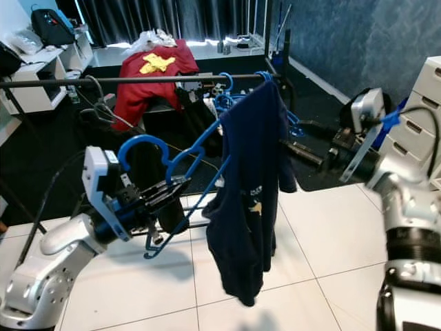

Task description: Hang hanger

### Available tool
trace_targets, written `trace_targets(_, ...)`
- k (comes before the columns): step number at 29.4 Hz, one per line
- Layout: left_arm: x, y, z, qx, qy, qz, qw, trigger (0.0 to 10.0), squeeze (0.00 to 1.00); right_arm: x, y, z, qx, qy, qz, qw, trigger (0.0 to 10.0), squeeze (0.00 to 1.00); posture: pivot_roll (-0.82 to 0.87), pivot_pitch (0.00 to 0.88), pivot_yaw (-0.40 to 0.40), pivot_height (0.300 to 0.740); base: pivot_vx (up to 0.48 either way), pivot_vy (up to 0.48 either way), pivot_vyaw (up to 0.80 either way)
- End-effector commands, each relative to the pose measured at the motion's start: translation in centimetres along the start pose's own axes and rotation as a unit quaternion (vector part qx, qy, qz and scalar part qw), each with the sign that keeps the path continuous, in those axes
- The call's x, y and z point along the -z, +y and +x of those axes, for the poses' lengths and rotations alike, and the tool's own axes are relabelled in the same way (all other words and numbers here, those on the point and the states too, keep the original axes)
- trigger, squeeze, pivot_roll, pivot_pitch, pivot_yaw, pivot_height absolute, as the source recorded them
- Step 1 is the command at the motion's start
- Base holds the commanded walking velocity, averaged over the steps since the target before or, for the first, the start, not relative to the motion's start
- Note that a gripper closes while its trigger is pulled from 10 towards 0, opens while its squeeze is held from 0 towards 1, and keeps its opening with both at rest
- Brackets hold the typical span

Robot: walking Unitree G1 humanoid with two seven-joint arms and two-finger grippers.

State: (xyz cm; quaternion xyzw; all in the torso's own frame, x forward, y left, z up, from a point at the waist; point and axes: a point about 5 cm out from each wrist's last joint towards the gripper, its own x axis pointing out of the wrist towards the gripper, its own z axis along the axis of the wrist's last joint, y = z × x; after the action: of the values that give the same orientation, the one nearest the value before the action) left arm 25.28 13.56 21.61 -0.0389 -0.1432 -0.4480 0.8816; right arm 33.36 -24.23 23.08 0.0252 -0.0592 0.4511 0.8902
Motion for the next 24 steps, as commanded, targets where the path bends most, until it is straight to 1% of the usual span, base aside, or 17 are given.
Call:
trace_targets(1,-1.1,-0.2,0.1,0.023,-0.009,0.012,1.0,6.4,0.0,-0.6,0.4,0.4,-0.014,-0.014,-0.006,1.0,10.0,0.0,-0.08,0.0,0.01,0.74,0.0,0.0,0.0)
trace_targets(3,-1.3,-0.5,0.2,0.035,-0.006,0.009,0.999,6.4,0.0,-0.5,0.8,0.6,-0.022,-0.02,-0.003,1.0,10.0,0.0,-0.08,0.0,0.01,0.74,0.0,0.0,0.0)
trace_targets(4,-1.5,-0.5,0.2,0.04,-0.005,0.01,0.999,6.7,0.0,-0.3,1.4,0.9,-0.053,-0.016,0.008,0.998,10.0,0.0,-0.08,0.0,0.01,0.74,0.0,0.0,0.0)
trace_targets(5,-1.5,-0.5,0.2,0.04,-0.005,0.01,0.999,6.7,0.0,-0.3,1.4,0.9,-0.053,-0.016,0.008,0.998,10.0,0.0,-0.08,0.0,0.01,0.74,0.0,0.0,0.0)
trace_targets(8,-1.7,-0.5,0.2,0.045,-0.004,0.014,0.999,6.7,0.0,0.5,3.1,1.3,-0.123,0.005,0.027,0.992,10.0,0.0,-0.07,0.0,0.007,0.74,0.0,0.0,0.0)
trace_targets(11,-1.8,-0.4,0.3,0.044,-0.004,0.018,0.999,6.8,0.0,0.8,3.4,1.5,-0.132,0.01,0.026,0.991,10.0,0.0,-0.07,0.0,0.007,0.74,0.0,0.0,0.0)
trace_targets(12,-2.0,-0.3,0.3,0.042,-0.005,0.019,0.999,6.7,0.0,0.7,3.3,1.7,-0.124,0.005,0.024,0.992,0.0,0.0,-0.07,0.0,0.009,0.74,0.0,0.0,0.0)
trace_targets(20,-2.0,0.1,0.2,0.034,-0.002,0.022,0.999,6.6,0.0,0.1,2.8,2.0,-0.101,-0.008,0.012,0.995,0.0,0.0,-0.08,0.0,0.008,0.74,0.0,0.0,0.0)
trace_targets(23,-1.8,0.5,-0.2,0.023,0.008,0.025,0.999,6.7,0.0,-0.4,2.7,1.9,-0.092,-0.016,0.007,0.996,0.0,0.0,-0.08,0.0,0.008,0.74,0.0,0.0,0.0)
trace_targets(24,-1.6,0.8,-0.6,0.014,0.017,0.026,0.999,6.7,0.0,-0.7,2.6,1.8,-0.088,-0.02,0.006,0.996,0.0,0.0,-0.08,0.0,0.007,0.74,0.0,0.0,0.0)
